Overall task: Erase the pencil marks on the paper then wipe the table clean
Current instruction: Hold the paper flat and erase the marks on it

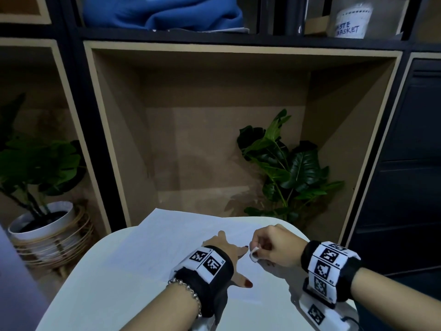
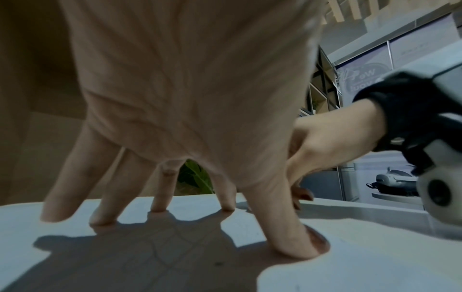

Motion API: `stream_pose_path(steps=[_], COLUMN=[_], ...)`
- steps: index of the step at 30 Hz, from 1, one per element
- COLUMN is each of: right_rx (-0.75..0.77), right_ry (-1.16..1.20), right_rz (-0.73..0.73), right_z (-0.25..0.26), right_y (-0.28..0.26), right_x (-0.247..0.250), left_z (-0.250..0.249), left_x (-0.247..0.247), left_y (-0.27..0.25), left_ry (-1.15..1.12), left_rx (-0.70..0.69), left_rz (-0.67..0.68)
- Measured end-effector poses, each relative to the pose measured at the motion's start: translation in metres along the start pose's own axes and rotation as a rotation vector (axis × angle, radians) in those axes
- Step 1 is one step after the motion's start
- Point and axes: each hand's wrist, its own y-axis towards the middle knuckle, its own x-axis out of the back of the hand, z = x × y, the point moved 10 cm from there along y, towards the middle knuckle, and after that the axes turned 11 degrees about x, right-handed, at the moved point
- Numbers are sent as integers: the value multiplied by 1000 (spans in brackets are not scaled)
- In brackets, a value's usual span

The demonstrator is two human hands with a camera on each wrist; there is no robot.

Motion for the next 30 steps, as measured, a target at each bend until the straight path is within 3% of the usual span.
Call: stream_pose_path(steps=[6,9,11,14,19,24,28,30], right_rx=[71,41,40,66,5,31,14,17], right_ry=[-21,-129,-86,18,-154,-30,-162,-124], right_rz=[199,149,168,313,156,341,199,232], right_z=[17,12,14,26,9,18,9,8], right_y=[5,10,10,5,17,8,18,17], right_x=[-11,-3,-8,-24,-3,-19,-4,-8], left_z=[-3,-2,0,0,0,-1,0,-1], left_x=[2,0,0,0,0,5,2,4], left_y=[5,6,7,7,8,2,5,5], left_ry=[-20,-12,-20,3,46,42,80,71], left_rx=[-20,-23,-14,-9,2,-37,-8,-13], left_rz=[-3,-17,-33,-25,-42,-94,-64,-75])
